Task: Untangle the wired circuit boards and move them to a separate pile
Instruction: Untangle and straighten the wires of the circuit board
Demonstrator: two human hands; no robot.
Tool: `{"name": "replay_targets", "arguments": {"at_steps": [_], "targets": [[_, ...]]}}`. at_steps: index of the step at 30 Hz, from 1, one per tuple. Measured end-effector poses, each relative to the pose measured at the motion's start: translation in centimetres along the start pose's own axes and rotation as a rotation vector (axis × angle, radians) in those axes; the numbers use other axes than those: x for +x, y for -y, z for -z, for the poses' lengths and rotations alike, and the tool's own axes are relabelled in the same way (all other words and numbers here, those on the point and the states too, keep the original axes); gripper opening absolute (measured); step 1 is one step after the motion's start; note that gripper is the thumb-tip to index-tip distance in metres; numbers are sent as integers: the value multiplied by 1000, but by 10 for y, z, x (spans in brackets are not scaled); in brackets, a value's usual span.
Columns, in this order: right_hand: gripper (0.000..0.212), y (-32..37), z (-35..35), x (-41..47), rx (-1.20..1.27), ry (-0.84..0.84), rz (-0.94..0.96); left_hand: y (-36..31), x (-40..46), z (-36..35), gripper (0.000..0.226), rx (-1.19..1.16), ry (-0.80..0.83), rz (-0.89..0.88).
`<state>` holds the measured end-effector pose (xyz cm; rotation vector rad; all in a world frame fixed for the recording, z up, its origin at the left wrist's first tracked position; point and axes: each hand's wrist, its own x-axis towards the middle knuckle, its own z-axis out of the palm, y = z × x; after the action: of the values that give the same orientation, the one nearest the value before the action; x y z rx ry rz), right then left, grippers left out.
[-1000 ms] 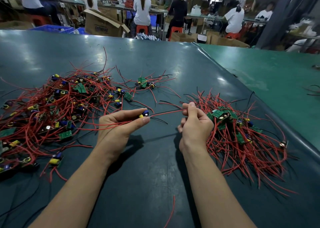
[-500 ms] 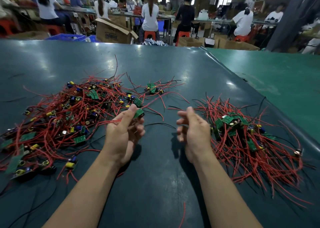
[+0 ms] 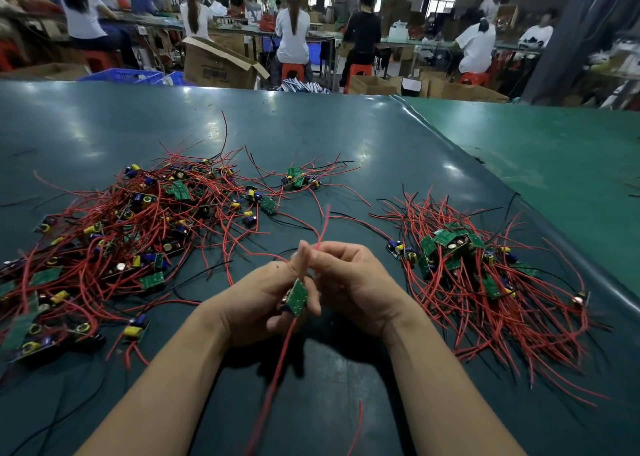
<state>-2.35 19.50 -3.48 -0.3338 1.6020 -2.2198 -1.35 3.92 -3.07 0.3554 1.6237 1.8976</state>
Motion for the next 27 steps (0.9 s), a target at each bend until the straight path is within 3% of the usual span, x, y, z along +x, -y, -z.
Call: {"name": "replay_targets", "arguments": {"at_steps": [9,13,17,22,27], "targets": [[26,0,1,9,147,-357,75,4,12,-5,43,-220,-98,-52],[24,-2,4,9,12,-427,60,8,14,-5,32,-239,-216,-101],[31,-4,0,7,-101,-317,35,6,13,-4,37,-193,-239,-106],[27,4,4,0,4,-104,-51,3,5,-1,33,-75,-46,-33],[22,4,1,3,48,-243,30,1,4,0,35,-162,11,-5]]}}
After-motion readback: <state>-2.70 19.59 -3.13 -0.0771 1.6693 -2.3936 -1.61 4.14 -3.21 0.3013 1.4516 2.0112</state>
